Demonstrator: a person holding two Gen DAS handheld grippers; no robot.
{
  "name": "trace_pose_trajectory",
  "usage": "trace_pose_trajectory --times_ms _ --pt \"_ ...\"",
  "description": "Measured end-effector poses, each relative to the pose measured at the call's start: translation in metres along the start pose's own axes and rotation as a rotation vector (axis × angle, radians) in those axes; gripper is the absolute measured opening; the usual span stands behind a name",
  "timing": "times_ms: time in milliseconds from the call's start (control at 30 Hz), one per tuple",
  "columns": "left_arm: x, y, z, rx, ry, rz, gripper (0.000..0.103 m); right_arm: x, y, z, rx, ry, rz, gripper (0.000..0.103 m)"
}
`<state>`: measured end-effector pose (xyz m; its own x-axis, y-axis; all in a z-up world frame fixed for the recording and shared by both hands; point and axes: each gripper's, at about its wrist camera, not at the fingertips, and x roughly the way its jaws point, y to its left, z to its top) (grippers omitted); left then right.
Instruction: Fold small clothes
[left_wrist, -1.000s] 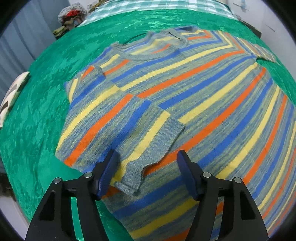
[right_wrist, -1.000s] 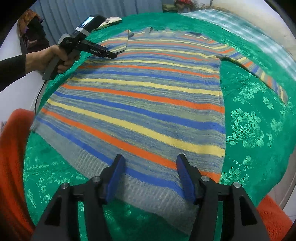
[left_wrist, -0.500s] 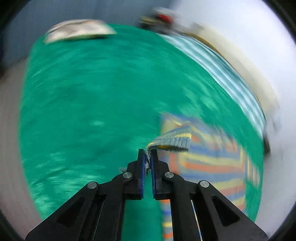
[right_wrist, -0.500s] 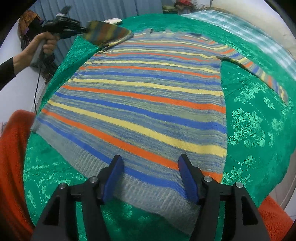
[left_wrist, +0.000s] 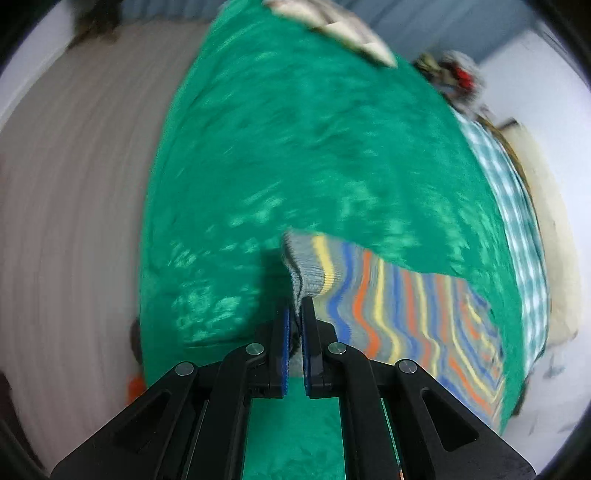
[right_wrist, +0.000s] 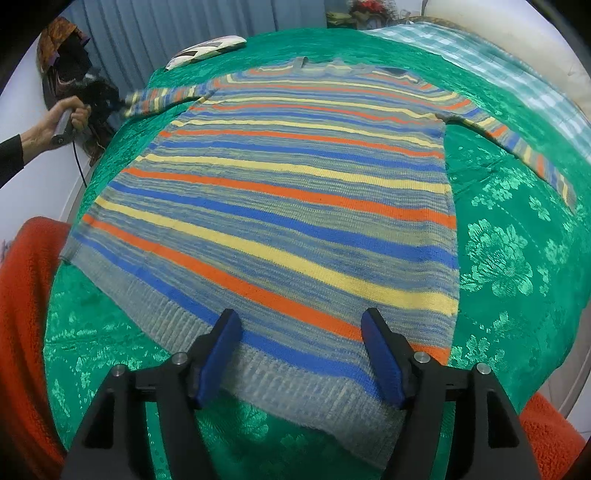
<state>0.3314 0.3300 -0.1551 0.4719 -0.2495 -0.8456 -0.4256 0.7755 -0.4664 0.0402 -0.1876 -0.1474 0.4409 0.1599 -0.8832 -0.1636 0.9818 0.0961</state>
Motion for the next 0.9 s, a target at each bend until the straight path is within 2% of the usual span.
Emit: trace_pose_trajectory --times_ms 100,133,167,200,333,400,467,500,633,700,767,800,833,867,900 --pt "0.008 0.014 -0.005 -0.082 -0.011 -0.068 0.01 0.001 0.002 0.0 -0.005 0.001 -0.009 0.071" --pt "0.008 0.019 -0.007 -0.108 -0.015 -0.095 0.022 0.001 0.002 0.0 -0.005 0.0 -0.011 0.071" --pt "0.009 0.02 -0.008 -0.11 -0.014 -0.118 0.03 0.001 0.003 0.0 -0.005 0.0 -0.012 0.071" --pt "0.009 0.02 -0.012 -0.098 -0.015 -0.142 0.04 0.001 0.003 0.0 -0.005 0.0 -0.013 0.071" --pt "0.009 0.007 -0.021 -0.001 -0.02 -0.16 0.051 0.002 0.003 0.0 -0.008 -0.001 -0.015 0.072" --pt "0.012 0.001 -0.025 0.044 -0.019 -0.141 0.048 0.003 0.004 0.001 -0.009 -0.001 -0.016 0.073" --pt "0.016 0.001 -0.027 0.058 0.009 -0.087 0.005 0.004 0.005 0.002 -0.009 -0.002 -0.019 0.073" --pt "0.016 0.001 -0.028 0.062 0.023 -0.055 0.003 0.004 0.005 0.002 -0.009 -0.001 -0.02 0.073" --pt "0.001 0.0 -0.021 0.107 -0.034 0.08 0.003 0.003 0.005 0.001 -0.007 -0.003 -0.018 0.073" --pt "0.004 0.002 -0.019 0.112 -0.019 0.108 0.003 0.004 0.006 0.001 -0.008 -0.004 -0.019 0.073" --pt "0.008 -0.002 -0.023 0.16 -0.003 0.132 0.003 0.004 0.006 0.001 -0.01 -0.003 -0.021 0.073" --pt "0.009 -0.006 -0.024 0.191 0.008 0.125 0.008 0.004 0.006 0.001 -0.009 -0.003 -0.021 0.073" --pt "0.006 -0.006 -0.024 0.191 0.011 0.111 0.015 0.004 0.006 0.001 -0.008 -0.003 -0.02 0.073" --pt "0.001 -0.004 -0.023 0.178 0.004 0.09 0.018 0.004 0.005 0.001 -0.009 -0.003 -0.02 0.073" --pt "-0.003 -0.002 -0.021 0.166 -0.01 0.073 0.029 0.003 0.005 0.001 -0.008 -0.004 -0.02 0.073"
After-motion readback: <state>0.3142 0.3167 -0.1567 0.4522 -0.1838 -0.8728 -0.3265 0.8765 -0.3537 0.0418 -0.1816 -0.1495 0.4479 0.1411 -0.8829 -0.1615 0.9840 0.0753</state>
